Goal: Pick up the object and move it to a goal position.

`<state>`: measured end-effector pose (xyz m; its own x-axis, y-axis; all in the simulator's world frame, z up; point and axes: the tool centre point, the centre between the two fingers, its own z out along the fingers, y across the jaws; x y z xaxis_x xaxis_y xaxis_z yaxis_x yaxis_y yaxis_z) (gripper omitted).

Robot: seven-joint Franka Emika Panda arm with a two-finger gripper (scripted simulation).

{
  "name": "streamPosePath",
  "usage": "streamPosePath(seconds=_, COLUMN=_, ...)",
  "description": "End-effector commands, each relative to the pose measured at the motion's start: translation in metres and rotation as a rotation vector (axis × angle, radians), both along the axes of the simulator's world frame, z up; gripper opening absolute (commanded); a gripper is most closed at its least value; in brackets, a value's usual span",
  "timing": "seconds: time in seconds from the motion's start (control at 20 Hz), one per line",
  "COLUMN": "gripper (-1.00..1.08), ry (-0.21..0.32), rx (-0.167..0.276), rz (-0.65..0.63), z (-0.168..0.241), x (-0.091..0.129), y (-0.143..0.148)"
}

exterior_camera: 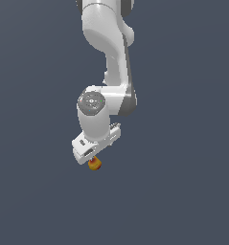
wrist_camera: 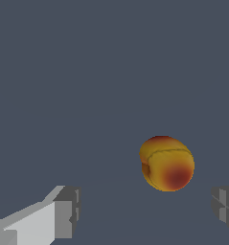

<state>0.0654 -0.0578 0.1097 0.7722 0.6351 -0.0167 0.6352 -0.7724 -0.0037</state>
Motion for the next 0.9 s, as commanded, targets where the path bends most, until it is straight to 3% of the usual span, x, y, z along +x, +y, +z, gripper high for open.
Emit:
streamPosePath(seconds=0.0, gripper=1.0, ry=-0.003, rx=0.002, rz=0.061, z=-0.005, x=0.006, y=-0.007)
streamPosePath(seconds=0.4, gripper=1.0, ry=-0.01, rx=0.007, rz=0.204, z=-0.018, x=0.018, y=-0.024)
streamPosePath(seconds=0.85, gripper=1.0, ry=-0.014, rx=0.01, rz=0.273, z=-0.025, x=0.024, y=-0.033)
